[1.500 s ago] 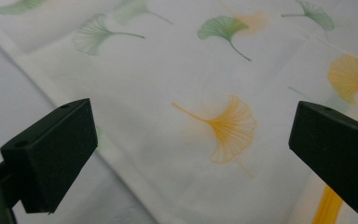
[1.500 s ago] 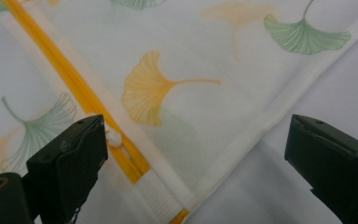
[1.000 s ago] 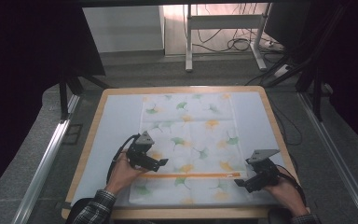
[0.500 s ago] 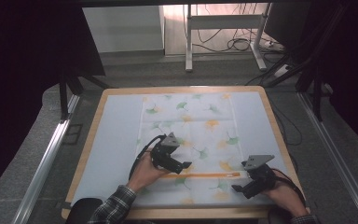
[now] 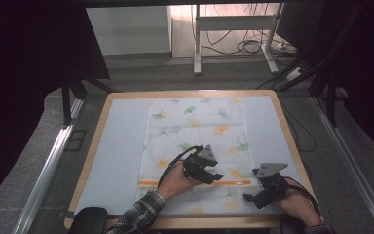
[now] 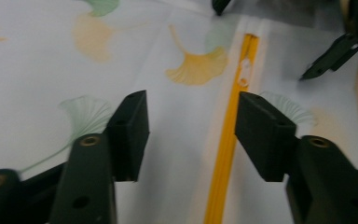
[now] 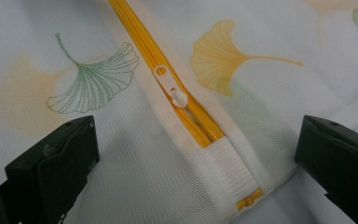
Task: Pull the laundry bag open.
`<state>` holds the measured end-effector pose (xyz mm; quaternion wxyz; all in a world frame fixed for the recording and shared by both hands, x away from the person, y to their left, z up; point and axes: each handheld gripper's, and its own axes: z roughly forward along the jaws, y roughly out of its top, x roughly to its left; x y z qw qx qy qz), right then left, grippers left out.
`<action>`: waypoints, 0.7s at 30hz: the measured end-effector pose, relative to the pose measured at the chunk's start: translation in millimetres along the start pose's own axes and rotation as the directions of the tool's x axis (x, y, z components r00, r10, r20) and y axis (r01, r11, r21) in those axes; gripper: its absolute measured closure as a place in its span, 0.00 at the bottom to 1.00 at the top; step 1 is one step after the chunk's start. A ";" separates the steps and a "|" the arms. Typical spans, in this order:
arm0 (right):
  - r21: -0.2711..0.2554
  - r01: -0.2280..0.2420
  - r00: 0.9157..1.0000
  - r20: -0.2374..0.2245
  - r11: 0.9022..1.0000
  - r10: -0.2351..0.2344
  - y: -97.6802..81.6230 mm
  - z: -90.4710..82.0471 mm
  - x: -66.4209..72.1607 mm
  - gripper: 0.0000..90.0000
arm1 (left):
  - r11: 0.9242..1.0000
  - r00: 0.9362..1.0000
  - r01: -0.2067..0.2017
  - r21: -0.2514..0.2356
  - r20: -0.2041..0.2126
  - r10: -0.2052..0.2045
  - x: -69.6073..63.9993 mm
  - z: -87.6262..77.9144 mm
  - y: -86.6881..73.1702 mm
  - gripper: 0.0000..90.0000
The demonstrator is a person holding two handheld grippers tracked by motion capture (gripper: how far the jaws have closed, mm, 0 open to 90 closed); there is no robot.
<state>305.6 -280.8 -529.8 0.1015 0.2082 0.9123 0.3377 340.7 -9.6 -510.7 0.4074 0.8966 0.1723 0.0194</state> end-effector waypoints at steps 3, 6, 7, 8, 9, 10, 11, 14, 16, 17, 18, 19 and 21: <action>-0.002 -0.002 1.000 0.000 1.000 0.002 -0.2 0.0 0.1 0.00 | 1.000 1.000 -0.004 0.009 0.023 0.004 -3.6 8.3 6.7 0.59; -0.004 -0.003 1.000 0.000 1.000 0.003 -0.5 0.0 0.0 0.00 | 1.000 0.999 -0.024 0.012 0.035 0.024 -8.3 16.6 12.3 0.62; -0.005 -0.003 1.000 0.000 1.000 0.003 -0.5 0.0 0.0 0.00 | 0.999 0.999 -0.030 0.012 0.040 0.030 -9.9 19.3 13.9 0.63; -0.005 -0.004 1.000 0.001 1.000 0.004 -0.6 0.0 0.0 0.00 | 0.999 0.998 -0.038 0.014 0.047 0.038 -11.6 22.7 16.1 0.64; -0.005 -0.004 1.000 0.001 1.000 0.004 -0.6 0.0 0.1 0.00 | 0.999 0.998 -0.043 0.013 0.056 0.042 -12.9 25.5 17.5 0.66; -0.006 -0.005 1.000 0.001 1.000 0.005 -0.6 0.0 0.2 0.00 | 0.999 0.997 -0.046 0.012 0.059 0.045 -13.9 27.4 18.6 0.66; -0.006 -0.005 1.000 0.001 1.000 0.005 -0.7 0.0 0.2 0.00 | 0.998 0.996 -0.056 0.012 0.064 0.055 -14.8 30.1 19.9 0.68; -0.007 -0.006 1.000 0.002 1.000 0.006 -0.9 0.0 0.2 0.00 | 0.997 0.995 -0.077 0.026 0.069 0.075 -18.2 38.2 23.4 0.73; -0.008 -0.007 1.000 0.002 1.000 0.007 -1.1 0.0 0.3 0.00 | 0.996 0.994 -0.084 0.032 0.079 0.081 -19.8 43.1 25.0 0.75; -0.010 -0.005 1.000 0.003 1.000 0.005 -1.1 0.0 0.1 0.00 | 0.996 0.993 -0.088 0.035 0.079 0.085 -20.8 45.1 25.5 0.76; -0.010 -0.006 1.000 0.003 1.000 0.006 -1.2 0.0 0.2 0.00 | 0.996 0.993 -0.088 0.035 0.079 0.085 -20.8 45.1 25.5 0.77; -0.010 -0.007 1.000 0.003 1.000 0.007 -1.2 0.0 0.2 0.00 | 0.994 0.992 -0.101 0.042 0.078 0.097 -21.9 48.9 26.3 0.78; -0.010 -0.008 1.000 0.002 1.000 0.008 -1.3 0.0 0.3 0.00 | 0.993 0.991 -0.110 0.053 0.079 0.105 -23.2 52.6 26.6 0.78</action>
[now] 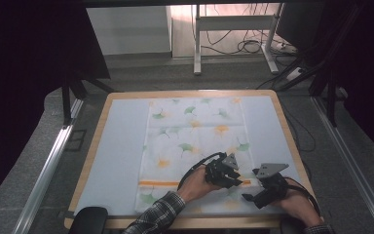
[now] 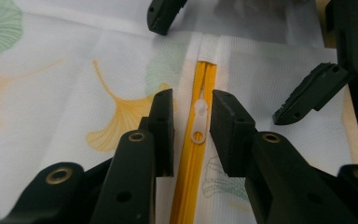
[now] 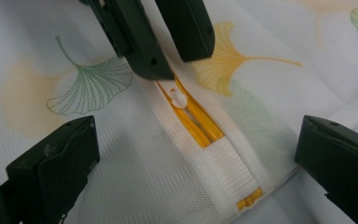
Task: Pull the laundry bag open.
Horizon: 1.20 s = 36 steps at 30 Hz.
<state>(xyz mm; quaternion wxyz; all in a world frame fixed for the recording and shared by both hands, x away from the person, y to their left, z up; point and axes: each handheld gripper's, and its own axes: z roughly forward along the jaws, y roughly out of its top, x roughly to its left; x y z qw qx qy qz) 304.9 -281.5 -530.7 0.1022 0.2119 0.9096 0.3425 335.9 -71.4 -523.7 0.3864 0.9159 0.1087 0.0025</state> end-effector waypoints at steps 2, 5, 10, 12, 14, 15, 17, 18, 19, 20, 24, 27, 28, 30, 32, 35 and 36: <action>0.000 -0.001 1.000 0.000 1.000 0.001 0.0 0.0 0.1 0.00 | 1.000 1.000 -0.022 0.009 -0.012 0.022 -1.7 3.7 -0.2 0.78; -0.001 -0.003 1.000 0.001 1.000 0.003 -0.1 0.1 0.1 0.00 | 0.999 0.998 -0.042 0.012 -0.039 0.042 -3.6 3.7 -0.4 0.80; -0.003 -0.006 1.000 0.004 1.000 0.006 -0.2 0.4 0.2 0.00 | 0.997 0.996 -0.069 0.031 -0.052 0.070 -3.9 1.7 1.5 0.91; -0.005 -0.006 1.000 0.004 1.000 0.006 -0.3 0.4 0.3 0.00 | 0.997 0.997 -0.070 0.031 -0.037 0.071 -4.9 -0.5 1.7 0.96; -0.006 -0.009 1.000 0.004 1.000 0.009 -0.4 0.4 0.2 0.00 | 0.996 0.997 -0.072 0.045 -0.024 0.073 -6.1 -0.4 2.4 1.00; -0.006 -0.009 1.000 0.004 1.000 0.009 -0.4 0.4 0.3 0.00 | 0.996 0.997 -0.075 0.050 -0.028 0.077 -7.5 0.8 2.6 1.00; -0.006 -0.009 1.000 0.004 1.000 0.009 -0.4 0.4 0.3 0.00 | 0.996 0.997 -0.072 0.051 -0.026 0.074 -7.6 1.9 3.6 0.99; -0.006 -0.010 1.000 0.004 1.000 0.010 -0.4 0.5 0.3 0.00 | 0.996 0.997 -0.074 0.051 -0.029 0.075 -7.3 2.2 4.0 0.98; -0.006 -0.010 1.000 0.005 1.000 0.010 -0.4 0.5 0.5 0.00 | 0.996 0.996 -0.078 0.048 -0.042 0.080 -7.5 2.3 4.1 0.97; -0.006 -0.010 1.000 0.005 1.000 0.010 -0.4 0.5 0.4 0.00 | 0.996 0.995 -0.079 0.044 -0.059 0.081 -7.3 2.7 4.4 0.94; -0.007 -0.009 1.000 0.005 1.000 0.009 -0.4 0.5 0.3 0.00 | 0.998 0.997 -0.057 0.032 -0.043 0.058 -3.9 5.2 4.6 0.83; -0.006 -0.008 1.000 0.005 1.000 0.008 -0.4 0.5 0.3 0.00 | 0.997 0.997 -0.071 0.031 -0.034 0.072 -5.3 5.6 4.7 0.90; -0.007 -0.010 1.000 0.005 1.000 0.010 -0.4 0.5 0.4 0.00 | 0.995 0.996 -0.086 0.042 -0.028 0.087 -7.4 5.0 5.1 0.92; -0.007 -0.011 1.000 0.005 1.000 0.011 -0.4 0.5 0.5 0.00 | 0.995 0.995 -0.093 0.047 -0.033 0.095 -9.2 4.4 5.2 0.92; -0.006 -0.011 1.000 0.005 1.000 0.011 -0.4 0.4 0.6 0.00 | 0.995 0.996 -0.084 0.045 -0.026 0.085 -9.2 4.7 5.1 0.92; -0.006 -0.011 1.000 0.006 1.000 0.011 -0.3 0.5 0.5 0.00 | 0.995 0.995 -0.088 0.049 -0.035 0.089 -9.1 5.0 5.5 0.94; -0.005 -0.011 1.000 0.006 1.000 0.011 -0.3 0.4 0.5 0.00 | 0.995 0.995 -0.087 0.049 -0.038 0.089 -9.2 5.1 5.6 0.94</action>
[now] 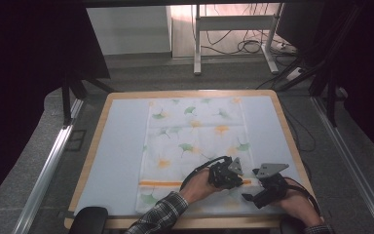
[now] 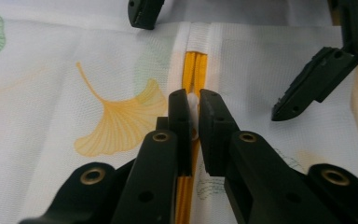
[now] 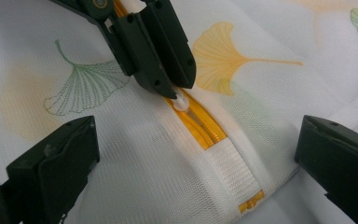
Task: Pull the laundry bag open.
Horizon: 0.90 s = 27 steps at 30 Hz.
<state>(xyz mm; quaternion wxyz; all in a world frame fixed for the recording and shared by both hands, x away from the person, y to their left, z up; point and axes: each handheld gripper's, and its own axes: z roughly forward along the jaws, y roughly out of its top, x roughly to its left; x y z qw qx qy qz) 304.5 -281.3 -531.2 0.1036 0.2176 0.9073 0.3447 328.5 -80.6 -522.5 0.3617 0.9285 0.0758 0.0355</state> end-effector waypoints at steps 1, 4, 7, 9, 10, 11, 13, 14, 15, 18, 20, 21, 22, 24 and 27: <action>0.000 0.000 1.000 0.001 1.000 0.000 0.0 0.0 0.0 0.00 | 1.000 1.000 -0.001 -0.003 -0.007 0.001 0.1 -1.1 0.1 0.95; -0.002 -0.004 1.000 0.000 1.000 0.004 0.0 0.2 0.2 0.00 | 1.000 1.000 0.022 -0.011 -0.003 -0.022 2.8 -4.1 0.6 1.00; -0.001 -0.003 1.000 0.001 1.000 0.003 0.1 0.1 0.3 0.00 | 1.000 1.000 0.030 -0.010 0.006 -0.029 3.0 -1.5 -1.0 1.00; 0.000 -0.002 1.000 0.003 1.000 0.002 0.2 0.2 0.2 0.00 | 0.999 0.999 0.041 -0.010 0.024 -0.041 4.3 -0.9 -1.2 1.00; 0.001 -0.003 1.000 0.002 1.000 0.003 0.4 0.2 0.2 0.00 | 0.999 0.999 0.043 -0.006 0.028 -0.043 4.8 -0.9 -0.9 1.00; 0.004 -0.002 1.000 0.002 1.000 0.002 0.7 0.2 0.2 0.00 | 0.999 0.999 0.040 -0.004 0.027 -0.040 4.7 -0.5 -0.8 0.99; 0.013 0.000 1.000 0.005 1.000 0.000 2.2 0.6 0.6 0.00 | 0.999 0.999 0.039 -0.003 0.027 -0.039 4.4 -0.1 -0.8 0.98; 0.020 0.001 1.000 0.004 1.000 -0.001 3.1 0.5 0.4 0.00 | 0.999 0.999 0.042 -0.006 0.026 -0.041 4.4 0.5 -1.0 0.98; 0.020 0.001 1.000 0.004 1.000 -0.001 3.1 0.5 0.4 0.00 | 0.999 0.999 0.042 -0.006 0.026 -0.041 4.4 0.5 -1.0 0.98; 0.024 0.010 1.000 0.005 1.000 -0.010 6.8 2.9 0.1 0.00 | 0.998 0.997 0.067 -0.017 0.043 -0.066 6.7 0.9 -2.8 0.98; 0.021 0.010 1.000 -0.008 1.000 -0.010 8.5 5.5 0.6 0.00 | 0.997 0.996 0.076 -0.017 0.051 -0.075 7.7 0.6 -3.0 1.00; 0.019 0.010 1.000 -0.013 1.000 -0.010 8.8 6.4 0.4 0.01 | 0.997 0.996 0.080 -0.016 0.052 -0.079 8.2 0.4 -2.9 1.00; 0.021 0.008 1.000 -0.012 1.000 -0.008 8.9 6.5 0.7 0.01 | 0.996 0.995 0.087 -0.011 0.052 -0.086 8.6 -0.1 -2.8 1.00; 0.021 0.001 1.000 -0.009 1.000 0.000 8.4 6.0 1.1 0.02 | 0.996 0.995 0.089 -0.002 0.051 -0.088 9.0 -1.5 -3.0 1.00; 0.038 -0.007 1.000 -0.001 0.999 0.007 9.9 5.7 2.3 0.03 | 0.996 0.994 0.090 0.010 0.054 -0.090 10.3 -4.0 -4.0 1.00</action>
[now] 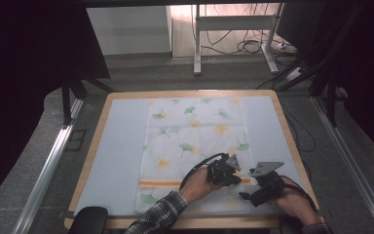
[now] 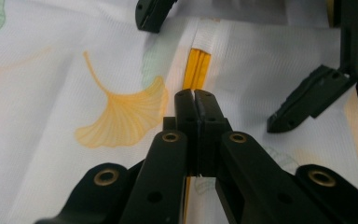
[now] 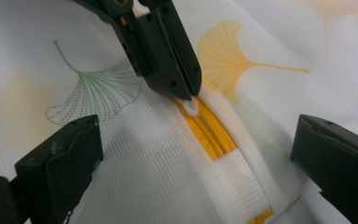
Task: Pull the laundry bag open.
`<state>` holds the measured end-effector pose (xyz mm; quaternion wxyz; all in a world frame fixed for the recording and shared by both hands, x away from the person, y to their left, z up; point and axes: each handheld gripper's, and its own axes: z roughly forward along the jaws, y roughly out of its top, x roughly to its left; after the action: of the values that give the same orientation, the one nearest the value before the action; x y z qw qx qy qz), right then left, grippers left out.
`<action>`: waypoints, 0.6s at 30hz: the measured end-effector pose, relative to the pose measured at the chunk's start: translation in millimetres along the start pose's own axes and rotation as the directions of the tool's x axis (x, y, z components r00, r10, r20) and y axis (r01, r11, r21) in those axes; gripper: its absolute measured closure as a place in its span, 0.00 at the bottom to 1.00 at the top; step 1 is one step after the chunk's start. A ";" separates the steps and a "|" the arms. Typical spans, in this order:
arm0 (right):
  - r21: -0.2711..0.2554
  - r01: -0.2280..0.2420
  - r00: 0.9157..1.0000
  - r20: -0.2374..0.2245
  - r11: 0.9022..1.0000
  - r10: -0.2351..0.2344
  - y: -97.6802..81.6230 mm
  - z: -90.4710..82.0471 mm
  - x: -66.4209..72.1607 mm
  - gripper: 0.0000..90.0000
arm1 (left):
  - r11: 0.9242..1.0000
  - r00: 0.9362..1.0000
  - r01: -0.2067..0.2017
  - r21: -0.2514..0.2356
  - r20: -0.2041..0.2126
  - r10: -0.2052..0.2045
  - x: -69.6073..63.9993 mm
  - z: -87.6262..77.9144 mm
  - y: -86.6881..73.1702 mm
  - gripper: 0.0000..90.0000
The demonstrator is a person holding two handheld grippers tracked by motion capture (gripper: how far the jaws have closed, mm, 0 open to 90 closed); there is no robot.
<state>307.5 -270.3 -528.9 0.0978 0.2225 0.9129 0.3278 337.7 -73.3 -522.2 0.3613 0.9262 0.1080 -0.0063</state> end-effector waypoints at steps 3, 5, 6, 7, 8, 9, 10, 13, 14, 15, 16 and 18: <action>0.010 0.000 1.000 0.002 1.000 0.000 1.2 0.2 0.3 0.03 | 1.000 1.000 0.000 0.006 0.008 0.000 2.2 -4.9 -3.5 1.00; 0.009 0.000 1.000 0.004 1.000 0.000 1.0 0.1 0.3 0.03 | 1.000 1.000 0.000 0.005 0.011 0.000 2.7 -6.3 -5.0 1.00; 0.007 -0.001 1.000 0.005 1.000 0.001 0.9 0.2 0.4 0.03 | 1.000 1.000 0.001 0.005 0.009 -0.001 2.8 -6.8 -5.5 1.00; 0.007 -0.001 1.000 0.005 1.000 0.001 0.8 0.2 0.4 0.03 | 1.000 1.000 0.002 0.005 0.010 -0.002 2.8 -7.0 -5.9 1.00; 0.007 -0.002 1.000 0.006 1.000 0.002 0.7 0.2 0.4 0.03 | 1.000 1.000 0.002 0.005 0.010 -0.002 2.8 -7.0 -5.9 1.00; 0.007 -0.002 1.000 0.006 1.000 0.002 0.7 0.2 0.4 0.03 | 1.000 1.000 0.001 0.003 0.010 -0.001 2.7 -7.3 -6.4 1.00; 0.005 -0.003 1.000 0.004 1.000 0.003 0.3 0.0 0.4 0.03 | 1.000 1.000 -0.002 0.006 0.009 0.002 2.8 -7.5 -6.6 1.00; 0.002 -0.003 1.000 0.004 1.000 0.003 0.0 0.0 0.4 0.03 | 1.000 1.000 -0.001 0.005 0.013 0.000 3.2 -9.4 -8.1 1.00; 0.001 -0.003 1.000 0.004 1.000 0.003 -0.1 0.0 0.4 0.03 | 1.000 1.000 0.001 0.001 0.013 -0.001 3.6 -10.1 -8.7 1.00; 0.000 -0.004 1.000 0.005 1.000 0.004 -0.2 0.0 0.4 0.03 | 1.000 1.000 -0.001 0.003 0.013 0.001 3.8 -10.7 -9.2 1.00; 0.000 -0.005 1.000 0.004 1.000 0.005 -0.3 -0.1 0.5 0.03 | 1.000 1.000 0.000 0.001 0.015 0.000 3.8 -11.4 -9.8 1.00; -0.001 -0.005 1.000 0.004 1.000 0.005 -0.4 -0.1 0.5 0.03 | 1.000 1.000 -0.005 0.007 0.013 0.005 4.1 -12.5 -10.8 1.00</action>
<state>307.0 -270.4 -529.1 0.0990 0.2254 0.9120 0.3281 338.7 -56.4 -520.6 0.3589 0.9276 0.1033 -0.0120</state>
